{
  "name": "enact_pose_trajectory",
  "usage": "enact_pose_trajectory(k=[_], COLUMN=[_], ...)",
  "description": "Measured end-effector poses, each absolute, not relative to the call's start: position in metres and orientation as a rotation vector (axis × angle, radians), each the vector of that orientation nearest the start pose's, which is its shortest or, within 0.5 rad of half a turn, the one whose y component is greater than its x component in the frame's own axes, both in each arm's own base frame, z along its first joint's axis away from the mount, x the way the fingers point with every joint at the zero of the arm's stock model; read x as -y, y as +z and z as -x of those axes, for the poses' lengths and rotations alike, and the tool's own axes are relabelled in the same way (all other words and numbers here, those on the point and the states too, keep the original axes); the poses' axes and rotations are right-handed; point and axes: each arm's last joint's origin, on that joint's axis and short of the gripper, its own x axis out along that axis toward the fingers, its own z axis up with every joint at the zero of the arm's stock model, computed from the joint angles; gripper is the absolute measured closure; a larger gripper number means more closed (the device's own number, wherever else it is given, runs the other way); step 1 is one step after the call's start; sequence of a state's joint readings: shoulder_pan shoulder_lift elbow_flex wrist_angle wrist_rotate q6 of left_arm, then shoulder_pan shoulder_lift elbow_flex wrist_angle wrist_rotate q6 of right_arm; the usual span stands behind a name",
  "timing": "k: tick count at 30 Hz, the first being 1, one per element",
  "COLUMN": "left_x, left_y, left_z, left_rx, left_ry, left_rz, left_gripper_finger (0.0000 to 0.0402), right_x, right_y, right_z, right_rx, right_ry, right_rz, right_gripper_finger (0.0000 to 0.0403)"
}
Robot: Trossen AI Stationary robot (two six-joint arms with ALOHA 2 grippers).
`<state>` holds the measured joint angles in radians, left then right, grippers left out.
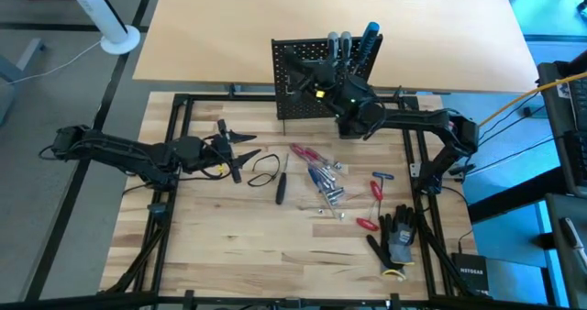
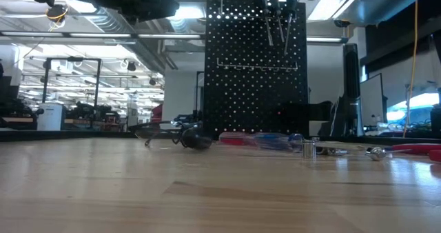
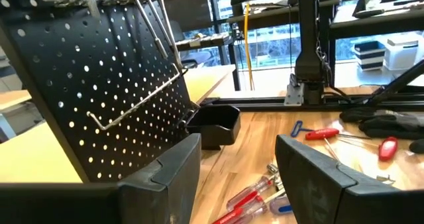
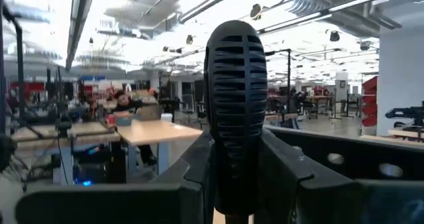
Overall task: Hang tools onto peg board
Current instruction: Hang the black screwdriver on the peg board
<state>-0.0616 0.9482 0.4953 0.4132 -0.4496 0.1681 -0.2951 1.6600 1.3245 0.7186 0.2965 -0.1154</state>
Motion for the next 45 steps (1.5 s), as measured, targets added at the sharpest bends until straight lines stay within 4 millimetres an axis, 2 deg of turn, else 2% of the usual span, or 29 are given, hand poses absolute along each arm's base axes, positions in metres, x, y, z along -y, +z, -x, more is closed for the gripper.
enact_pose_trajectory(k=[3,7,14,21,25,36,45], left_x=[0.0,0.0,0.001,0.002,0.002,0.002,0.002], left_y=[0.261,0.259,0.257,0.257,0.257,0.259,0.26], left_z=[-0.207,-0.207,-0.206,-0.206,-0.207,-0.207,-0.207], left_rx=[-0.077,-0.092,-0.104,-0.101,-0.1,-0.088,-0.077], left_ry=[0.384,0.382,0.376,0.374,0.373,0.375,0.377], left_rz=[-0.179,-0.182,-0.169,-0.156,-0.156,-0.153,-0.166], left_gripper_finger=[0.0217,0.0217,0.0217,0.0217,0.0217,0.0217,0.0217], right_x=[0.122,0.123,0.112,0.11,0.11,0.121,0.129], right_y=[0.384,0.383,0.383,0.387,0.387,0.385,0.375], right_z=[-0.368,-0.368,-0.368,-0.364,-0.365,-0.362,-0.369], right_rx=[0.323,0.279,0.223,0.227,0.238,0.247,0.248], right_ry=[-0.647,-0.679,-0.708,-0.815,-0.789,-0.845,-0.858], right_rz=[0.104,0.095,0.111,0.11,0.085,0.058,0.044], right_gripper_finger=[0.0316,0.0316,0.0316,0.0316,0.0316,0.0316,0.0316])
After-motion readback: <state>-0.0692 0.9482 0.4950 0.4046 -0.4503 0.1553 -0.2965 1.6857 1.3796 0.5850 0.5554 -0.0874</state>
